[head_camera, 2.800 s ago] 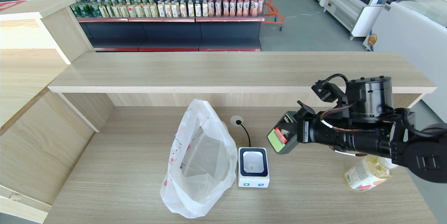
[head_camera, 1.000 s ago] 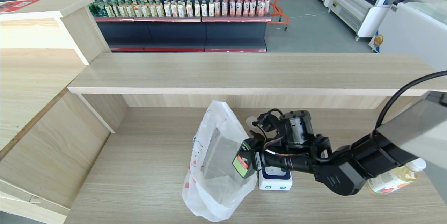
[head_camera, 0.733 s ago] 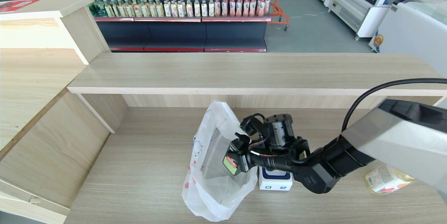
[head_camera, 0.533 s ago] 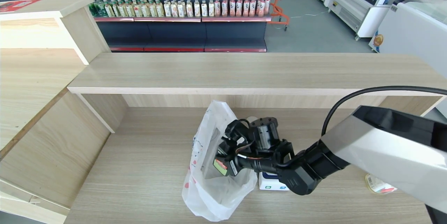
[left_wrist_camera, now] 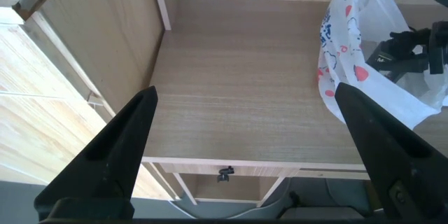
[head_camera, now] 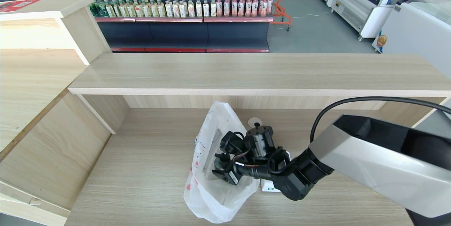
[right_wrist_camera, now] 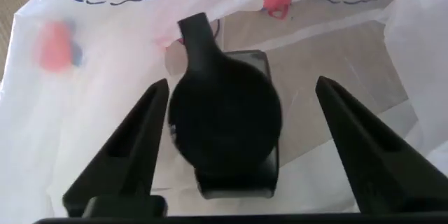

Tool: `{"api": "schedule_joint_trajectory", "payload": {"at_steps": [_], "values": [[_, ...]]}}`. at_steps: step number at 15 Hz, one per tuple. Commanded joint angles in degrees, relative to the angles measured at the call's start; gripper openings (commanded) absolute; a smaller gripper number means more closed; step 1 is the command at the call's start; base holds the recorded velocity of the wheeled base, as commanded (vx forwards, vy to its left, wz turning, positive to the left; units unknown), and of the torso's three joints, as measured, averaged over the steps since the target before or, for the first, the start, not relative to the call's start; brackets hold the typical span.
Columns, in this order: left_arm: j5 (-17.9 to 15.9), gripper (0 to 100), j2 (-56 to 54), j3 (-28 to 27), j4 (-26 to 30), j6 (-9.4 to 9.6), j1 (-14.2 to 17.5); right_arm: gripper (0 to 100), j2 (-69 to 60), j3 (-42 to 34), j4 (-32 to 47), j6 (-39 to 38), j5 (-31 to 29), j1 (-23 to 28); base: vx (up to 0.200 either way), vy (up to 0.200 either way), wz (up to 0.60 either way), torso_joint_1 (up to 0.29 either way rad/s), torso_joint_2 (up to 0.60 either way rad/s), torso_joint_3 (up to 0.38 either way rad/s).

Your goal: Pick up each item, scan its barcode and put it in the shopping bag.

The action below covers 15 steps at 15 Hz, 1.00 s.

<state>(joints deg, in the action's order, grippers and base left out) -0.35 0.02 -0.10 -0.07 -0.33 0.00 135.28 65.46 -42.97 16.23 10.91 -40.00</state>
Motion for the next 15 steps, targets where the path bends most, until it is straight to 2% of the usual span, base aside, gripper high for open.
{"api": "schedule_joint_trajectory", "payload": {"at_steps": [1,4,6,8,12,15], "values": [[0.0,100,0.0,0.0,0.0,-0.02,0.0,100,-1.5,-0.2,0.2,-6.6,0.3,0.2,0.0,0.0,0.0,0.0,0.0,0.0],[0.0,100,0.0,0.0,0.0,-0.02,0.0,100,-4.2,-0.6,0.4,-21.6,0.7,2.1,0.0,0.0,0.0,0.0,0.0,0.0],[0.0,100,0.0,0.0,0.0,-0.02,0.0,100,-5.8,-1.2,0.5,-26.9,0.7,3.4,0.0,0.0,0.0,0.0,0.0,0.0],[0.0,100,0.0,0.0,0.0,-0.02,0.0,100,-9.2,-4.7,0.8,-35.7,1.3,5.4,0.0,0.0,0.0,0.0,0.0,0.0],[0.0,100,0.0,0.0,0.0,-0.02,0.0,100,-16.4,-9.4,3.3,-44.8,3.7,8.8,0.0,0.0,0.0,0.0,0.0,0.0],[0.0,100,0.0,0.0,0.0,-0.02,0.0,100,-19.9,-11.0,3.3,-46.7,3.9,10.5,0.0,0.0,0.0,0.0,0.0,0.0]]}}
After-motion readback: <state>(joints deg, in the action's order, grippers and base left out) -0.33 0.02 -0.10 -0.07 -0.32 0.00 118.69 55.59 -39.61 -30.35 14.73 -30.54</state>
